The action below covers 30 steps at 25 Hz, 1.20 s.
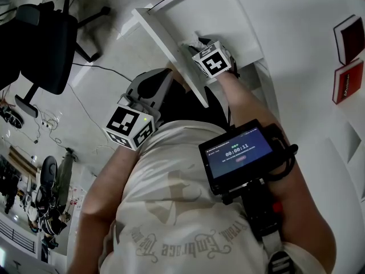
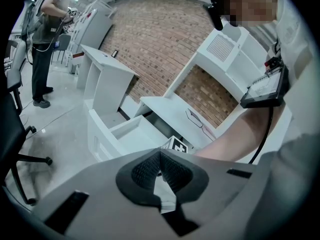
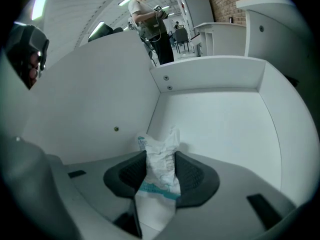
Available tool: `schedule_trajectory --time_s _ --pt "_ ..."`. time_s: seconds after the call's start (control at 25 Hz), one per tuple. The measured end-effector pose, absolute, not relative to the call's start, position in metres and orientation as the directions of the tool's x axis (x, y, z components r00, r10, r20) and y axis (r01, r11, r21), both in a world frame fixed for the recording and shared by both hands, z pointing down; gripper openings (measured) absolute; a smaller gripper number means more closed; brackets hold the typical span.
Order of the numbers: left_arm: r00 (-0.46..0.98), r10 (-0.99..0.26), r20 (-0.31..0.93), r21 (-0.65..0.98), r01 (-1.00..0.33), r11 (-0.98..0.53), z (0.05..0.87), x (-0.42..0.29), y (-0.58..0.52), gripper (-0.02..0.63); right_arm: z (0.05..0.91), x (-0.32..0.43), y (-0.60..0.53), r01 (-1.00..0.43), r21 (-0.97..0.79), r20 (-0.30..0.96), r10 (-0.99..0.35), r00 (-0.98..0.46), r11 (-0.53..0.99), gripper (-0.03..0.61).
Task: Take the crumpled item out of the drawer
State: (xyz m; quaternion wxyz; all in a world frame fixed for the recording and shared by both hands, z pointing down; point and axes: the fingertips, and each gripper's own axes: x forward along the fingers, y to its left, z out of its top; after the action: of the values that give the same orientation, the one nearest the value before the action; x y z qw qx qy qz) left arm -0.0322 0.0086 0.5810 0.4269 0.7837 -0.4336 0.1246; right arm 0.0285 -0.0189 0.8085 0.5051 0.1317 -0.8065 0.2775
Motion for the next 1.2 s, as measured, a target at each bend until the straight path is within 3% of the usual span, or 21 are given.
schedule_trajectory --time_s 0.52,1.2 --pt "0.588 -0.582 0.562 0.540 -0.794 -0.280 0.586 -0.034 0.006 0.020 0.805 0.027 -0.020 -0.432 -0.302 0.877 0.070 -0.475 0.850 0.178" --pt "0.596 -0.591 0.543 0.515 -0.793 -0.326 0.600 -0.033 -0.001 0.020 0.808 0.031 -0.041 -0.506 -0.285 0.867 -0.007 -0.499 0.814 0.178"
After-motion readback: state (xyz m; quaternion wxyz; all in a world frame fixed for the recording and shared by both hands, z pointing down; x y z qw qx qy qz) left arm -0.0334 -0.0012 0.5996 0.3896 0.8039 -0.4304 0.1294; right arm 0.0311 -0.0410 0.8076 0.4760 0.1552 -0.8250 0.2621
